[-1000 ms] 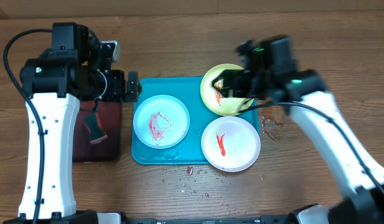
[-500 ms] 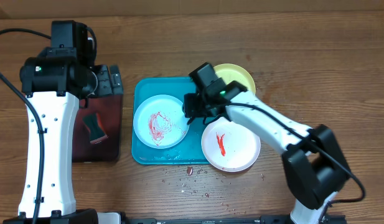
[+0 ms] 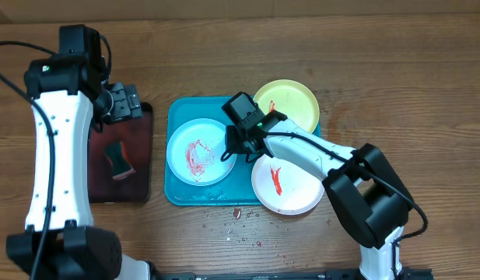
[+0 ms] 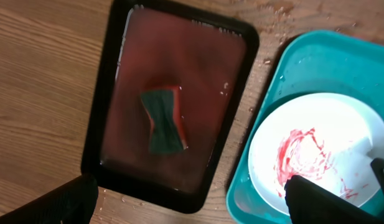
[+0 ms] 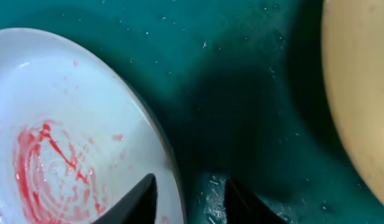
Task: Clean dirty plates on tray and stack at the side
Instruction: 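Grip the left white plate's rim with the right gripper, then grasp the green sponge on the black tray with left gripper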
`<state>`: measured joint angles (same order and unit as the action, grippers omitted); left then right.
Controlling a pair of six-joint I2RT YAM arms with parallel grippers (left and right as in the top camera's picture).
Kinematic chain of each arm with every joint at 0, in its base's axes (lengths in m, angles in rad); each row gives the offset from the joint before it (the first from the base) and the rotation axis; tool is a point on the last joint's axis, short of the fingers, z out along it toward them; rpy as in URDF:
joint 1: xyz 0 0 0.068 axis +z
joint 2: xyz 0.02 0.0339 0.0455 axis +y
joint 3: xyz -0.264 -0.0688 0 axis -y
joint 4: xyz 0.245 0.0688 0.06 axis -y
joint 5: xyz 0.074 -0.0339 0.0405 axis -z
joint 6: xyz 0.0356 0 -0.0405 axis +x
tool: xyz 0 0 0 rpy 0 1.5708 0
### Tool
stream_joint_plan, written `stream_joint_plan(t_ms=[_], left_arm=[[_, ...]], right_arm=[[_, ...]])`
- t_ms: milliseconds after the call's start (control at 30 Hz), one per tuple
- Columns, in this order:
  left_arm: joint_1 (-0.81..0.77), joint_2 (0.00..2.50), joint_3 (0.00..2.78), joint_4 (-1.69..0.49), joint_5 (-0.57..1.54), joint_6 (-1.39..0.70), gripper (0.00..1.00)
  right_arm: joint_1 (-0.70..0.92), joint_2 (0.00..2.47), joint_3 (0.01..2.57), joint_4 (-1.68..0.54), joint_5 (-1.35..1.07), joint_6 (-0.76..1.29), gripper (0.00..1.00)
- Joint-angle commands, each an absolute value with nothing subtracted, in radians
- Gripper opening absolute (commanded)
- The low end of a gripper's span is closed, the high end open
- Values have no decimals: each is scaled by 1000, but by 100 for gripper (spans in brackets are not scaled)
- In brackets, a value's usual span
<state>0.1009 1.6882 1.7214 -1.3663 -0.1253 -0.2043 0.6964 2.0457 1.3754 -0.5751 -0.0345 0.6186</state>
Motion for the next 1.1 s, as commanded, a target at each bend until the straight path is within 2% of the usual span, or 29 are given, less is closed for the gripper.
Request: stream_joint_plan(t_ms=[0, 167, 233, 500, 600, 733, 900, 1067], left_arm=[[107, 1727, 1742, -1373, -137, -218, 96], [107, 1789, 1742, -1391, -137, -218, 80], [112, 1814, 1741, -1404, -137, -234, 75], [135, 1901, 1734, -1464, -130, -270, 60], [149, 1903, 1734, -1493, -131, -262, 49], [165, 1863, 1728, -1561, -135, -266, 41], [165, 1685, 1572, -1502, -145, -284, 44], [212, 1443, 1247, -1190, -143, -304, 49]], right_arm=[[699, 2074, 1398, -569, -37, 680, 31], [698, 2088, 1398, -565, -46, 708, 12], [698, 2088, 1398, -565, -45, 708, 7], [698, 2088, 1398, -564, -45, 708, 5], [698, 2088, 1398, -562, -45, 707, 4], [698, 2088, 1398, -562, -43, 707, 5], [698, 2088, 1398, -569, -43, 707, 6], [698, 2088, 1398, -576, -43, 707, 9]])
